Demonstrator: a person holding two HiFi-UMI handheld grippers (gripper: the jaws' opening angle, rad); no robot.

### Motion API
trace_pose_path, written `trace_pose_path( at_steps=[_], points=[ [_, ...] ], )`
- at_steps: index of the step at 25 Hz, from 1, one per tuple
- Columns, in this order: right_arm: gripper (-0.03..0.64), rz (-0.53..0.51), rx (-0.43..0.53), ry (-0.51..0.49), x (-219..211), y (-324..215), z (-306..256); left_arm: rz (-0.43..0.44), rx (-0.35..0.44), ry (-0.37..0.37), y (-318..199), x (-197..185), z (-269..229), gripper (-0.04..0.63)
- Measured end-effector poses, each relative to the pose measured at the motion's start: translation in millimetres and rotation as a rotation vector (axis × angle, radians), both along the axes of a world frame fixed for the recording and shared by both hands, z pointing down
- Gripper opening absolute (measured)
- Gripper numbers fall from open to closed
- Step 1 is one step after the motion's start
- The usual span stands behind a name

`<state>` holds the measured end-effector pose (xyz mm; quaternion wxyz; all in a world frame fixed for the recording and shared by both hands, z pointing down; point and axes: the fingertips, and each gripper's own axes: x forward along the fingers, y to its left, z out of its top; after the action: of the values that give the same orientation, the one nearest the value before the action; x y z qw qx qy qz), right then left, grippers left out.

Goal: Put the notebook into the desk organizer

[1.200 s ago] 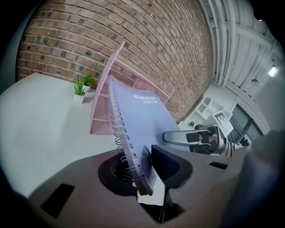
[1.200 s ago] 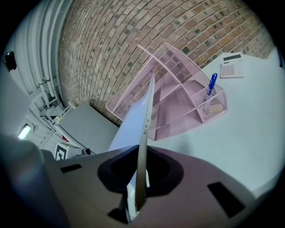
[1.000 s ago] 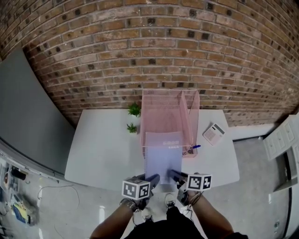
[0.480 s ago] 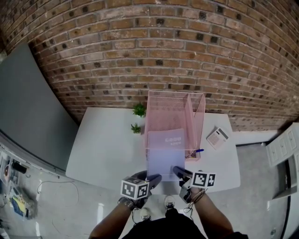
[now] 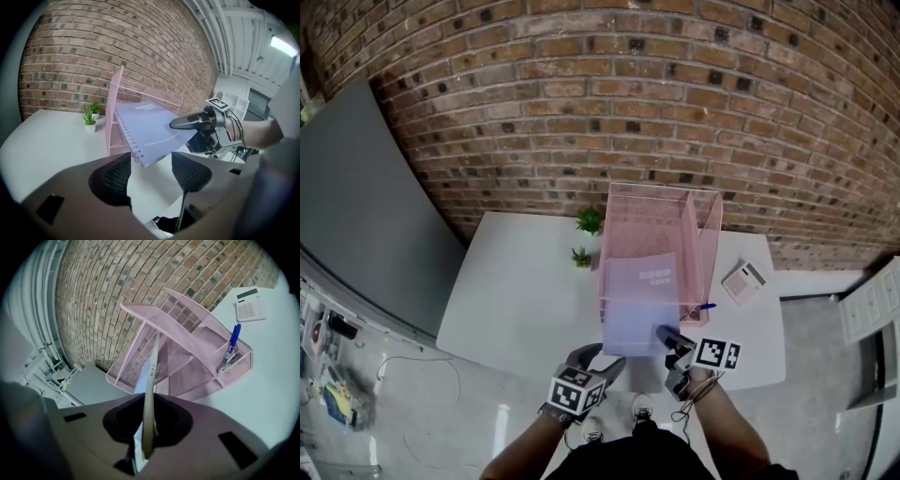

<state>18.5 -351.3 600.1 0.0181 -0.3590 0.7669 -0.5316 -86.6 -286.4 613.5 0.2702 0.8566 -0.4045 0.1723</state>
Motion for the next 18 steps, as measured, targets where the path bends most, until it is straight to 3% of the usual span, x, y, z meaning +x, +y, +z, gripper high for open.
trace_pose_path(
  at_steps=[6,12,14,17,18],
  points=[
    [0.038,0.040,-0.039,-0.035,0,-7,-1,-0.038,0.075,-0.090,-4,-2,2,0.258],
    [0.066,0.008,0.001,-0.011,-4,-15,-1,-0.105,0.103,-0.104,-21,-7,-3,0.258],
    [0.110,-0.043,0.028,0.055,-5,-15,3,-0.114,0.110,-0.104,-25,-7,-6,0.258],
    [0.264,-0.131,0.072,0.133,-9,-8,7,-0.128,0.116,-0.097,-31,-5,-9,0.258],
    [0.283,-0.148,0.085,0.148,-9,-6,7,-0.130,0.116,-0.096,-33,-5,-10,0.258]
  ],
)
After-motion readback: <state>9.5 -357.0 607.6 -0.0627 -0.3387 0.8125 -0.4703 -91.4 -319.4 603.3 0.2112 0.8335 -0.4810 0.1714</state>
